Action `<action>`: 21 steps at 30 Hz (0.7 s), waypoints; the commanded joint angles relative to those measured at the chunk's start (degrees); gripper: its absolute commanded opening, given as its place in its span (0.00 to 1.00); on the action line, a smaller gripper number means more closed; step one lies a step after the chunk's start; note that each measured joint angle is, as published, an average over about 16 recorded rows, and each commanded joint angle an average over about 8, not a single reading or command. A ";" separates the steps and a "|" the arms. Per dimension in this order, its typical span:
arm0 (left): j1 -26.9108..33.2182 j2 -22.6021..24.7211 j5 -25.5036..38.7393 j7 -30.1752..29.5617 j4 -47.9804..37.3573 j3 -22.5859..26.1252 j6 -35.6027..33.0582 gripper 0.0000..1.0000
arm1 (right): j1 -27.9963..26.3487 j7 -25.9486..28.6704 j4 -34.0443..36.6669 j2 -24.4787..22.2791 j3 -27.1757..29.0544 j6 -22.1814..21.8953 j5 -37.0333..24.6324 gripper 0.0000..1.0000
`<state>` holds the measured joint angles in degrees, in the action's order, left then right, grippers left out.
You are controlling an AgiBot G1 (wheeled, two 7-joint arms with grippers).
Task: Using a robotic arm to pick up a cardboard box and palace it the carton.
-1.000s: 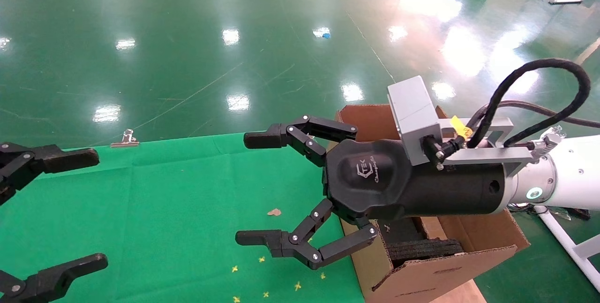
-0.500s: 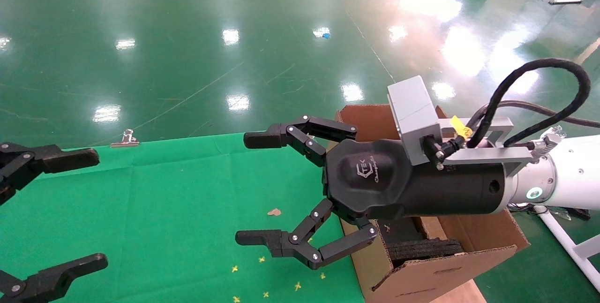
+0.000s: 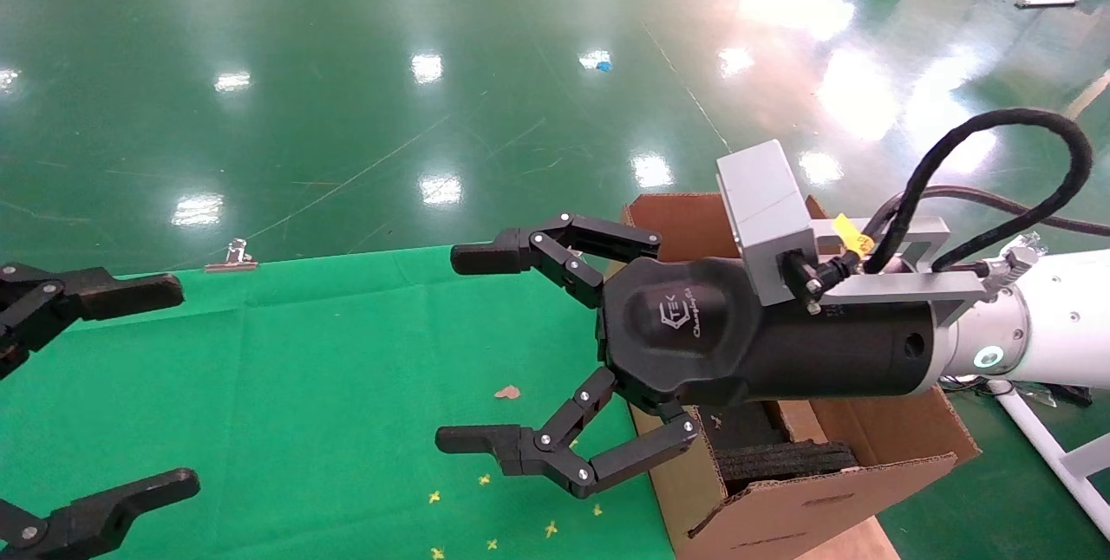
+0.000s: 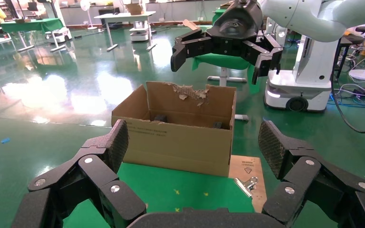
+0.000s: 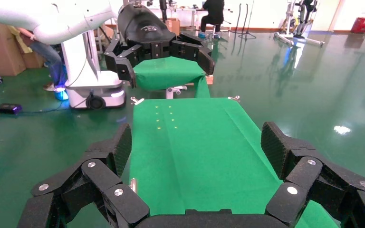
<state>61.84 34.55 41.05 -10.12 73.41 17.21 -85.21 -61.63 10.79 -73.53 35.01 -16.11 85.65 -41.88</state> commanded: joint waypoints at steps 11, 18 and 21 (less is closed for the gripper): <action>0.00 0.00 0.00 0.00 0.00 0.00 0.00 1.00 | 0.00 0.00 0.00 0.00 0.00 0.00 0.00 1.00; 0.00 0.00 0.00 0.00 0.00 0.00 0.00 1.00 | 0.00 0.00 0.00 0.00 0.00 0.00 0.00 1.00; 0.00 0.00 0.00 0.00 0.00 0.00 0.00 1.00 | 0.00 0.00 0.00 0.00 0.00 0.00 0.00 1.00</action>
<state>61.84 34.55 41.05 -10.12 73.41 17.21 -85.21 -61.63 10.79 -73.53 35.01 -16.11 85.65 -41.88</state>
